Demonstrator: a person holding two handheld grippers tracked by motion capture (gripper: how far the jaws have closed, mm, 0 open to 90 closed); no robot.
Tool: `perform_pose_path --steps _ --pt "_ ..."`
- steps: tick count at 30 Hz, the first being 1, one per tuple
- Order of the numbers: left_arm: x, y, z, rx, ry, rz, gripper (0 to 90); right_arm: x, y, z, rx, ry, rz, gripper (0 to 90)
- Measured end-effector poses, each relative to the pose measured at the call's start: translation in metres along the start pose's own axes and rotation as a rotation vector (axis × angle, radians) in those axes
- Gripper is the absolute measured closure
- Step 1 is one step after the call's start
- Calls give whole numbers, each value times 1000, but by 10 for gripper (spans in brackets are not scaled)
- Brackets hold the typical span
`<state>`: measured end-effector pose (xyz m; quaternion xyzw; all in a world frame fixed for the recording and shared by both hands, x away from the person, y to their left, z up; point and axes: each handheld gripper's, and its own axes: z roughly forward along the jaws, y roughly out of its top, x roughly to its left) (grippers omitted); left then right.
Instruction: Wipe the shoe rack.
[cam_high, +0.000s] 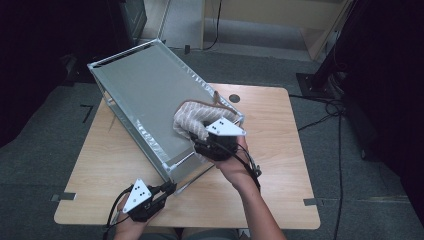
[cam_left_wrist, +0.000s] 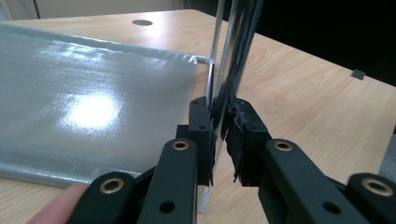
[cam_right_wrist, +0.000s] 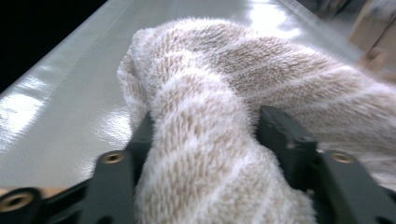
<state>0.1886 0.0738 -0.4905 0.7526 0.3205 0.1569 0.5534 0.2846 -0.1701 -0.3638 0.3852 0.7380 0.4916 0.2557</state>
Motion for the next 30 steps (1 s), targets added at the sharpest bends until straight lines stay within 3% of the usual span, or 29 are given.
perform_pose_path --steps 1,2,3,5,10,16,18,23,25,26,30 --pt "0 0 0 0 0 0 810 0 0 0 0 0 0 529" --pt "-1 0 0 -2 -4 -3 810 0 1 -4 14 -6 26 604" --pt "-2 -1 0 -1 -9 -5 810 0 0 -5 13 -6 24 621" --pt "-3 -1 -1 1 -17 2 809 2 -5 -9 -15 -20 32 645" --pt "-5 -3 -3 -2 -22 -2 809 13 -20 -28 -78 -89 31 666" --pt "-8 -5 -5 -12 -11 -12 810 26 -32 -49 -119 -102 69 664" --pt "-8 -5 -4 -11 -12 -15 810 31 -32 -49 -114 -96 60 661" --pt "-11 -5 -3 -13 -21 -24 810 71 -32 -44 -138 -28 36 643" --pt "-12 -5 -3 -11 -21 -24 810 78 -31 -43 -142 -13 32 643" --pt "-12 -6 -3 -11 -18 -19 811 90 -32 -40 -160 7 14 645" --pt "-12 -6 -4 -11 -14 -8 813 93 -34 -39 -185 0 -6 649"
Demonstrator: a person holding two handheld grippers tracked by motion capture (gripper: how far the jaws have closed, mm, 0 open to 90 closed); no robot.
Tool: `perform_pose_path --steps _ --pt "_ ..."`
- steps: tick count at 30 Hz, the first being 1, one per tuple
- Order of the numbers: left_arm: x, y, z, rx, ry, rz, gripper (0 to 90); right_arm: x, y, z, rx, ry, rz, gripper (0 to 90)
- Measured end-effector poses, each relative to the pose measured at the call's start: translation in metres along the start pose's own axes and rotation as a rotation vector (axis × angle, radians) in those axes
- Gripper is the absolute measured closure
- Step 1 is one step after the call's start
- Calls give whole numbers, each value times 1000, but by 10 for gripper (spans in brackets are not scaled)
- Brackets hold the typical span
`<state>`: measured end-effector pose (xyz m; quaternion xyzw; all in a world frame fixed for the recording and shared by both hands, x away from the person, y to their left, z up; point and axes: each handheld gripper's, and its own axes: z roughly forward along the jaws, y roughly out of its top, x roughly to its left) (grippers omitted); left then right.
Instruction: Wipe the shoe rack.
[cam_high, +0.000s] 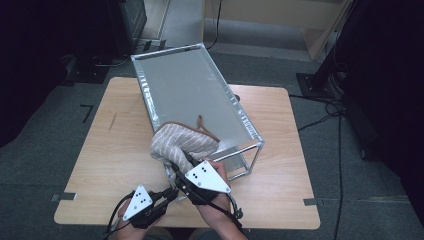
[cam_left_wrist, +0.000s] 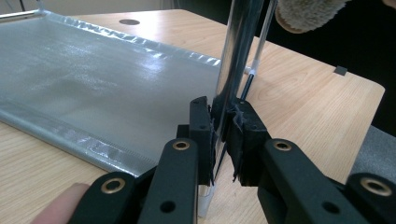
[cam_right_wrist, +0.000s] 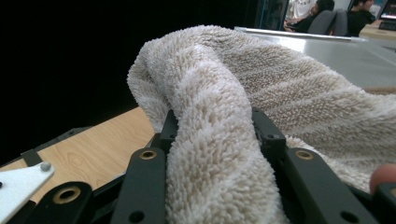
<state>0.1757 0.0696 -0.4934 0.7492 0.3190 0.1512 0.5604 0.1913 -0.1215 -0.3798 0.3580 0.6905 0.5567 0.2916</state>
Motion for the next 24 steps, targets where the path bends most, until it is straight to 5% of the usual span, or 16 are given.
perform_pose_path --steps 4,16,20,24 --pt "-2 0 1 2 7 17 816 -13 -2 -4 -13 -1 -20 647" --pt "-1 0 0 3 0 10 817 -122 -15 -28 -83 -294 48 645" --pt "-2 1 2 3 -1 12 818 -133 -17 -29 -105 -331 46 645" --pt "-1 1 2 5 -1 0 817 -128 -17 -26 -110 -360 68 650"
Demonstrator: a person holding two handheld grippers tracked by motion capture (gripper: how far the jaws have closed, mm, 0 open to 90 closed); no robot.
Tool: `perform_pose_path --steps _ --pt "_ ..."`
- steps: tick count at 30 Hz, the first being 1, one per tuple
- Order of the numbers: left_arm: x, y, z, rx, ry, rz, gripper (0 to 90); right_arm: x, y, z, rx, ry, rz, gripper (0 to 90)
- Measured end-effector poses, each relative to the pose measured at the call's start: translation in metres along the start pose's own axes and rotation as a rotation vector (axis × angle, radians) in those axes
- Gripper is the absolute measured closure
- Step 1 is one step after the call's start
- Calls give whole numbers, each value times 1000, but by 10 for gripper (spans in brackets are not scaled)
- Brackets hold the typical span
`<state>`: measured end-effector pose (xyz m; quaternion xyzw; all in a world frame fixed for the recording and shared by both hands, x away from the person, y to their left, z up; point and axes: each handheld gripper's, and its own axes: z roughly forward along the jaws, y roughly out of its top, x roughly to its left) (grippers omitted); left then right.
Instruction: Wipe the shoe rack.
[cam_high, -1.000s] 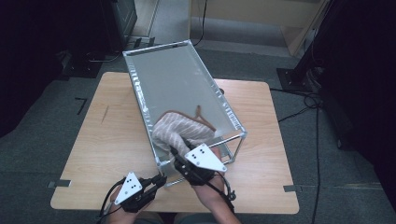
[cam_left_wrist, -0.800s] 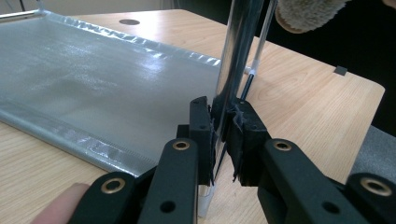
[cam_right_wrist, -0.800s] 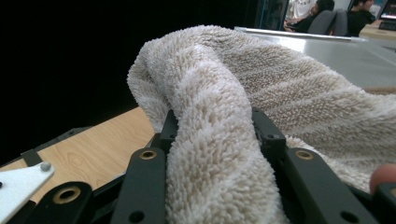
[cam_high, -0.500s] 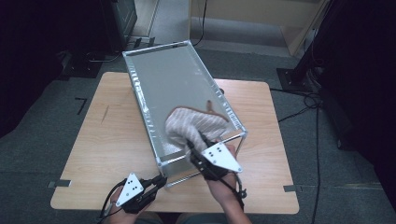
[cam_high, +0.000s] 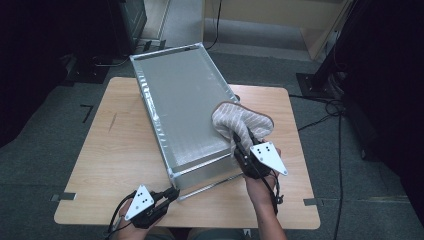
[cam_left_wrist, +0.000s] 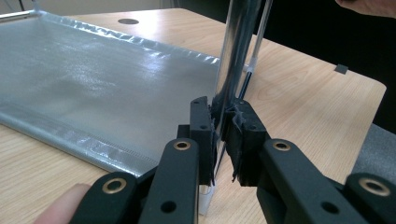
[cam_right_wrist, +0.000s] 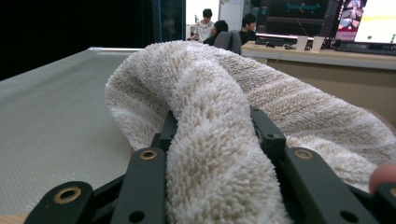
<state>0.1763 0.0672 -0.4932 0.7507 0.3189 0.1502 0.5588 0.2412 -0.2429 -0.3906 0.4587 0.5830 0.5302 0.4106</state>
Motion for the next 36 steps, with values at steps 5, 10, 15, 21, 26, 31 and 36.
perform_pose_path --steps 5,10,15,21,26,31,36 --pt "0 0 1 0 -3 -7 816 14 0 -2 16 20 3 652" --pt "-1 1 4 -1 7 -21 814 46 -1 -4 23 103 -17 653" --pt "-2 1 4 0 13 -25 814 96 -3 -7 18 216 -55 667" --pt "-2 1 5 -5 1 -13 813 122 -5 -10 11 313 -65 673" --pt "-1 0 6 -9 -15 -16 813 113 -3 -8 15 344 -82 669" --pt "0 -1 6 -9 -23 -18 810 75 -3 -2 2 242 -87 660" --pt "2 -1 6 -6 -36 -37 805 26 -2 6 -11 96 -56 659"
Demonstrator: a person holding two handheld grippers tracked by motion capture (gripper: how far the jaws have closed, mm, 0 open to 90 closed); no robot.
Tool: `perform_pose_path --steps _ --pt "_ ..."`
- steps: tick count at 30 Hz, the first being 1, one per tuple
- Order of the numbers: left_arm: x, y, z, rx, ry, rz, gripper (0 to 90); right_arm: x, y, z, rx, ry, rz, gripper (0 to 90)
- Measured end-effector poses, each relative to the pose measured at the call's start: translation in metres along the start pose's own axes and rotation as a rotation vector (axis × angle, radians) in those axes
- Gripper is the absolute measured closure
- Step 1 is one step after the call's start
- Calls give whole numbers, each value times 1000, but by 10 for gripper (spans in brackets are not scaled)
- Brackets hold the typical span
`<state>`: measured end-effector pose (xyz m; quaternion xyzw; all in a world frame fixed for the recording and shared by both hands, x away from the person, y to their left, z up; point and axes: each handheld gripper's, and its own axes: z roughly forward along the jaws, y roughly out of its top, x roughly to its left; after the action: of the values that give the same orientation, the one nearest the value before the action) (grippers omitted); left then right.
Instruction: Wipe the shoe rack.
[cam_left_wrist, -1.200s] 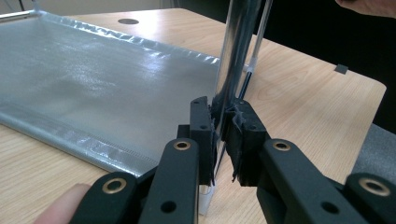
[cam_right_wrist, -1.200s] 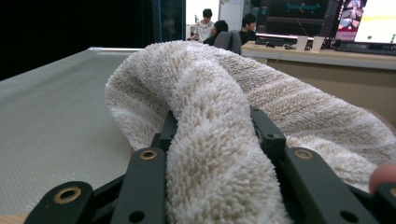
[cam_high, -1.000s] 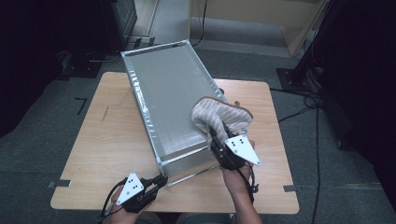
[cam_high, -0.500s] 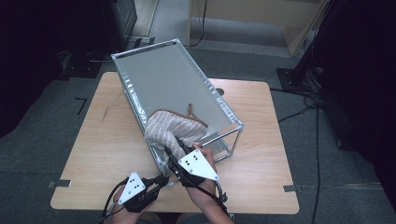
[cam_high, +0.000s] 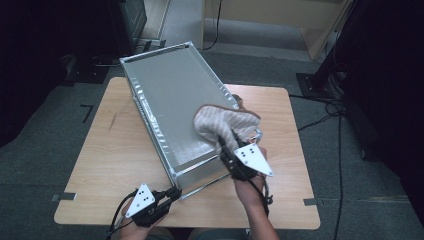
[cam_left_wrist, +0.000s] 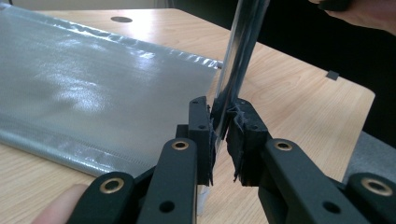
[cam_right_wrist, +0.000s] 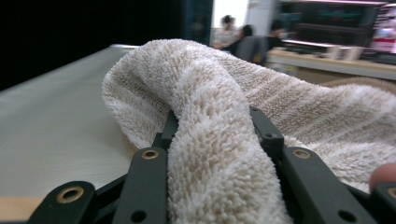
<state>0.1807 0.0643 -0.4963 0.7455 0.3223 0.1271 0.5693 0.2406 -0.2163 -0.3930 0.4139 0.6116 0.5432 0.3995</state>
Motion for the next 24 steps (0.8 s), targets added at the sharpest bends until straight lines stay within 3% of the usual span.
perform_pose_path --steps 3,5,10,13,15,19,20,22,24 --pt "0 0 1 -3 1 -7 804 -25 -2 0 -18 -56 31 659" --pt "-1 -1 1 -6 0 -12 804 -34 -2 0 -19 -71 35 659" --pt "-1 -1 1 -2 -1 -9 805 -24 0 1 9 -120 41 665" --pt "-1 0 2 12 7 -3 806 -21 0 1 10 -125 46 667" --pt "-1 0 2 12 4 -3 805 -15 0 1 11 -110 52 667" --pt "-1 0 4 13 4 -18 801 16 1 0 19 -27 46 667" --pt "-1 0 4 13 4 -18 801 16 1 0 19 -27 46 667" --pt "-1 0 5 18 7 -15 801 45 2 -1 22 40 18 667" --pt "-2 0 5 19 8 -14 802 64 2 -1 22 78 5 668"
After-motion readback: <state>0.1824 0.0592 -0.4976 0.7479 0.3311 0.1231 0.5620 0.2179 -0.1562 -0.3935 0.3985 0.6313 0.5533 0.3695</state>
